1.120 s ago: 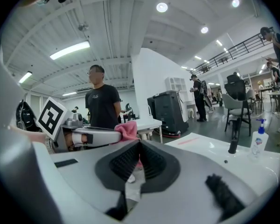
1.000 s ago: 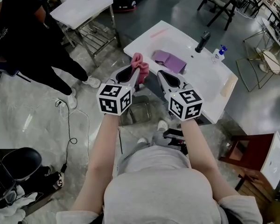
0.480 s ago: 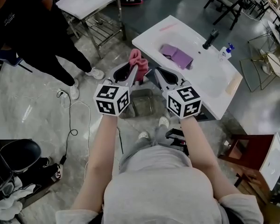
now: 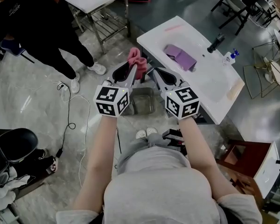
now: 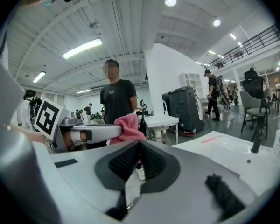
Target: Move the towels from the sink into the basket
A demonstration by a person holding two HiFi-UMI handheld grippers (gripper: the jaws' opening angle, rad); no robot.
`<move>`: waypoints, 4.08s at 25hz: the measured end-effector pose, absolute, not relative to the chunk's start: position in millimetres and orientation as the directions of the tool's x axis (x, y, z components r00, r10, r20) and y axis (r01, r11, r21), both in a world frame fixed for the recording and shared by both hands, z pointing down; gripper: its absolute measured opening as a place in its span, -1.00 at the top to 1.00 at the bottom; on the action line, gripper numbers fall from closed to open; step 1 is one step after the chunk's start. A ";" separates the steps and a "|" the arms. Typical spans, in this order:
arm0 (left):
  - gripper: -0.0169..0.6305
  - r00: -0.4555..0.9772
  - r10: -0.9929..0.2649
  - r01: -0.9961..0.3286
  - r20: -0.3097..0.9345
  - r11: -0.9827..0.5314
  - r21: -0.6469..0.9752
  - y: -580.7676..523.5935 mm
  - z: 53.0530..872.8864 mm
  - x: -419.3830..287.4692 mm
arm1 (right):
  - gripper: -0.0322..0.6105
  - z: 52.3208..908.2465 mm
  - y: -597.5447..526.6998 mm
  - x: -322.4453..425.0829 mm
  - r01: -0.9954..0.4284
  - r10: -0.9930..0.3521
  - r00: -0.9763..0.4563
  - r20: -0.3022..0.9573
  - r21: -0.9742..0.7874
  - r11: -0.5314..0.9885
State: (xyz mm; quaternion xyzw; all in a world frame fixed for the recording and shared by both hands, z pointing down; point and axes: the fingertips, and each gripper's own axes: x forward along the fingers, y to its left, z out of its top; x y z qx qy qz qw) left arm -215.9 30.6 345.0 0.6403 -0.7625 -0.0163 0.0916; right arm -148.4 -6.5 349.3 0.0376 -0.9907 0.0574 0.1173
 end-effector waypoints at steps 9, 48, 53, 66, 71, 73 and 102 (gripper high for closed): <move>0.71 -0.197 -0.973 -0.966 0.121 0.214 0.147 28.5 373.3 -218.6 | 0.84 382.7 -6.7 -155.4 -0.035 0.006 -0.956 0.294 -0.134 0.990; 0.70 -0.160 -0.892 -0.909 0.422 0.299 0.289 22.1 634.2 -209.4 | 0.84 607.5 -17.0 -154.6 -0.044 0.098 -0.847 0.523 -0.253 0.967; 0.70 -0.142 -0.871 -0.890 0.471 0.321 0.325 26.3 674.4 -207.3 | 0.84 639.8 -17.3 -151.1 -0.065 0.101 -0.829 0.550 -0.274 0.959; 0.70 -0.104 -0.820 -0.863 0.563 0.356 0.358 34.6 770.2 -204.6 | 0.84 725.8 -2.1 -144.4 -0.091 0.127 -0.781 0.611 -0.313 0.945; 0.69 -0.099 -0.793 -0.852 0.602 0.380 0.361 35.3 802.2 -207.7 | 0.84 745.7 -0.1 -146.2 -0.100 0.126 -0.775 0.619 -0.317 0.943; 0.68 -0.101 -0.777 -0.848 0.621 0.393 0.354 34.6 815.1 -210.8 | 0.84 752.7 -0.7 -147.7 -0.113 0.120 -0.774 0.622 -0.322 0.940; 0.93 -0.047 -0.705 -0.872 0.708 0.375 0.315 24.1 815.1 -198.6 | 0.84 729.2 -6.7 -140.9 -0.109 0.120 -0.786 0.606 -0.327 0.939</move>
